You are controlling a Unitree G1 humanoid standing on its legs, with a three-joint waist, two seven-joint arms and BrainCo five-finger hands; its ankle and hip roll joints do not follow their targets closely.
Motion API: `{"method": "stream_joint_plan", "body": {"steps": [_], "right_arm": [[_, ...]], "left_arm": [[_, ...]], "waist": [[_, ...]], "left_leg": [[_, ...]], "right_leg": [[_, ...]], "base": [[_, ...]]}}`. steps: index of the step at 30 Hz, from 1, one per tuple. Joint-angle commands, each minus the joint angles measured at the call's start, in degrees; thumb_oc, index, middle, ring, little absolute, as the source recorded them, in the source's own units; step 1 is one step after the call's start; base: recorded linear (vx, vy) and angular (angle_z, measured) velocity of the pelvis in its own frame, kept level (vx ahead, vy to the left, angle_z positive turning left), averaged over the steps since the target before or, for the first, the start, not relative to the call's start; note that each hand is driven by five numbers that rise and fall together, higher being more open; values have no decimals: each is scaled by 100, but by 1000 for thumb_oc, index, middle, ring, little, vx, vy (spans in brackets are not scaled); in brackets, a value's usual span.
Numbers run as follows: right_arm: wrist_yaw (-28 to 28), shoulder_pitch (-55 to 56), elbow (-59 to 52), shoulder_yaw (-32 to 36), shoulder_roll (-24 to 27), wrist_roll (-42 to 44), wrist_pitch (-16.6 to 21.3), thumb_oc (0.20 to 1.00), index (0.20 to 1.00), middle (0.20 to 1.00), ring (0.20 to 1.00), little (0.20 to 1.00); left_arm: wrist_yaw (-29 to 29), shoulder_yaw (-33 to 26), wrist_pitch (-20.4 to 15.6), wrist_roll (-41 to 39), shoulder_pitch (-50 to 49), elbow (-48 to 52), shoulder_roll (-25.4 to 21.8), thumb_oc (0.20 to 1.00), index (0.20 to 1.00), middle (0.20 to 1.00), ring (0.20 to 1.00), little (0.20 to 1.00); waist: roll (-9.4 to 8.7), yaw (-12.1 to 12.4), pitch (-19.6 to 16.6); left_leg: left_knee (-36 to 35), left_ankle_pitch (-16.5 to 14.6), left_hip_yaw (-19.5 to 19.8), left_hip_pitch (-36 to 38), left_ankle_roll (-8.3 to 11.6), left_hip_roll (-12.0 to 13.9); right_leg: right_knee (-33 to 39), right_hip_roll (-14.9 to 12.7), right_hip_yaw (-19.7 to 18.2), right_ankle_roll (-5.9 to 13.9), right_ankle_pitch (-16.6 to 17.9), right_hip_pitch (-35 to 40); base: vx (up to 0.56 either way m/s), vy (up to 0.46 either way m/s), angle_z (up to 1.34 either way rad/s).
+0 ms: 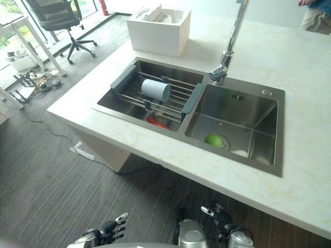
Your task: Place the dishes in the dishwasher.
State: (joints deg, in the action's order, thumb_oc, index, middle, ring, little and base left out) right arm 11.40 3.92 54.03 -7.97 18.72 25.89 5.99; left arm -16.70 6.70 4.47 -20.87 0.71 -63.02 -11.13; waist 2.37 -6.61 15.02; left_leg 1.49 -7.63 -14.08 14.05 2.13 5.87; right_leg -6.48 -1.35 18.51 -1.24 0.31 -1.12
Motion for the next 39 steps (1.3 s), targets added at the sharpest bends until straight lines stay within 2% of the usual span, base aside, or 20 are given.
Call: {"method": "stream_joint_plan", "body": {"steps": [1,2,4,6,9,10,11,13,15,17,19,20,24,26,30,32,33,34,36,39], "right_arm": [[-93,-84,105,20,-5,22,93,1000,1000,1000,1000,1000],[-75,-85,135,22,33,5,99,1000,1000,1000,1000,1000],[-65,-28,130,-2,130,-92,90,1000,1000,1000,1000,1000],[-80,-69,303,1,199,-113,157,1000,1000,1000,1000,1000],[-86,-192,389,-1,342,-23,160,1000,1000,1000,1000,1000],[-89,-210,419,1,356,-16,166,1000,1000,1000,1000,1000],[-66,-226,491,68,431,54,161,1000,1000,1000,1000,1000],[-55,-188,498,238,463,113,236,1000,1000,1000,1000,1000],[-237,-179,444,379,450,160,170,1000,1000,1000,1000,1000],[-387,-136,593,648,420,504,143,1000,1000,1000,1000,1000],[-253,-62,637,833,372,309,96,1000,1000,1000,1000,1000],[-226,-103,714,893,302,127,160,1000,1000,1000,1000,1000],[-130,-169,915,901,133,220,208,1000,1000,1000,1000,1000],[-141,-166,961,830,116,214,271,1000,1000,1000,1000,1000],[-96,-153,1095,865,111,194,420,1000,1000,1000,1000,1000],[-46,-121,1058,913,174,115,391,1000,1000,1000,1000,1000],[-161,-61,1029,856,215,106,366,1000,1000,1000,1000,1000],[-306,-104,1180,892,239,337,355,1000,1000,1000,1000,1000],[-354,-67,1128,1016,218,476,195,1000,1000,1000,1000,1000],[-173,-8,1484,1202,146,337,247,1000,1000,1000,1000,1000]], "left_arm": [[128,83,-41,-12,47,32,-95,1000,1000,1000,1000,1000],[140,57,-72,-40,44,14,-78,1000,1000,1000,1000,1000],[153,-58,-153,-135,-25,20,-63,1000,1000,1000,1000,1000],[84,-178,-182,-212,-90,-7,-14,1000,1000,1000,1000,1000],[3,-190,-336,-252,-116,-126,-37,1000,1000,1000,1000,1000],[-21,-193,-339,-259,-110,-153,-43,1000,1000,1000,1000,1000],[-113,-181,-409,-201,-82,-227,-74,1000,1000,1000,1000,1000],[-254,-75,-581,-234,34,-361,-113,1000,1000,1000,1000,1000],[-341,-37,-551,-177,132,-414,-126,1000,1000,1000,1000,1000],[-316,140,-614,-52,227,-463,-105,1000,1000,1000,1000,1000],[-230,127,-546,-243,178,-441,-125,1000,1000,1000,1000,1000],[-162,32,-518,-272,123,-412,-153,1000,1000,1000,1000,1000],[-47,-109,-367,-313,23,-400,-283,1000,1000,1000,1000,1000],[-42,-124,-260,-523,27,-354,-313,1000,1000,1000,1000,1000],[120,-197,-156,-887,70,-297,-270,1000,1000,1000,1000,1000],[309,-280,-415,-1383,-2,-309,-187,1000,1000,1000,1000,1000],[395,-501,-548,-2104,-150,-248,-112,1000,1000,1000,1000,1000],[563,-1210,-655,-3924,-435,-121,28,1000,1000,1000,1000,1000],[922,-1572,-764,-4380,-443,-33,30,1000,1000,1000,1000,1000],[1082,-2213,-1437,-4987,-399,-74,-138,1000,1000,1000,1000,1000]], "waist": [[-168,-166,39],[-209,-142,63],[-292,-27,206],[-235,70,211],[-108,182,205],[-91,183,205],[-17,134,200],[62,-3,245],[69,-82,252],[23,-110,259],[8,-40,244],[5,62,239],[4,146,174],[-42,202,171],[-160,178,98],[-310,122,95],[-364,265,200],[-240,501,240],[-190,496,195],[-51,478,82]], "left_leg": [[464,-154,15,-362,-329,-612],[1056,-123,37,-546,-254,-576],[2384,534,318,-1310,20,-223],[1565,706,620,-1305,35,-71],[408,1007,1407,-1074,234,315],[315,1042,1452,-1042,267,385],[61,1133,1499,-960,397,706],[-76,1117,1283,-936,512,901],[-108,965,1114,-944,534,826],[19,718,986,-1005,384,530],[12,569,743,-917,214,280],[-60,516,480,-836,152,193],[-187,446,-79,-757,-7,55],[-95,401,-149,-833,-28,-48],[144,361,-133,-968,-67,-149],[1244,-8,-160,-1241,-27,-125],[2256,424,511,-1968,115,-127],[879,724,722,-1874,138,-111],[456,830,739,-1688,177,-5],[-302,907,765,-1116,279,1]], "right_leg": [[-506,-237,-372,550,-610,33],[-493,-253,-386,473,-650,122],[-410,-212,-551,293,-745,396],[-368,-173,-767,326,-802,497],[-445,-245,-1062,436,-935,497],[-476,-267,-1098,448,-957,483],[-616,-438,-1206,536,-1021,389],[-741,-821,-1278,742,-995,284],[-716,-1162,-1299,954,-829,233],[-690,-1527,-1255,1175,-552,130],[-696,-1640,-938,1188,-341,63],[-714,-1669,-571,1208,-231,16],[-977,-905,-137,954,-726,-85],[-817,-765,55,846,-766,2],[-242,-539,-139,725,-636,261],[-48,-509,-238,537,-654,398],[32,-378,-483,388,-664,580],[80,-367,-533,525,-732,740],[67,-464,-398,549,-704,701],[119,-622,-200,672,-632,671]], "base": [[26,-35,11],[57,-75,17],[139,27,-9],[259,372,-98],[208,459,-148],[198,637,-69],[182,732,-48],[149,788,-14],[104,595,21],[136,602,30],[114,382,10],[60,223,-66],[50,138,-116],[21,26,-29],[35,-112,1],[85,-178,19],[316,147,22],[325,237,-27],[189,241,-83],[138,106,-4]]}}
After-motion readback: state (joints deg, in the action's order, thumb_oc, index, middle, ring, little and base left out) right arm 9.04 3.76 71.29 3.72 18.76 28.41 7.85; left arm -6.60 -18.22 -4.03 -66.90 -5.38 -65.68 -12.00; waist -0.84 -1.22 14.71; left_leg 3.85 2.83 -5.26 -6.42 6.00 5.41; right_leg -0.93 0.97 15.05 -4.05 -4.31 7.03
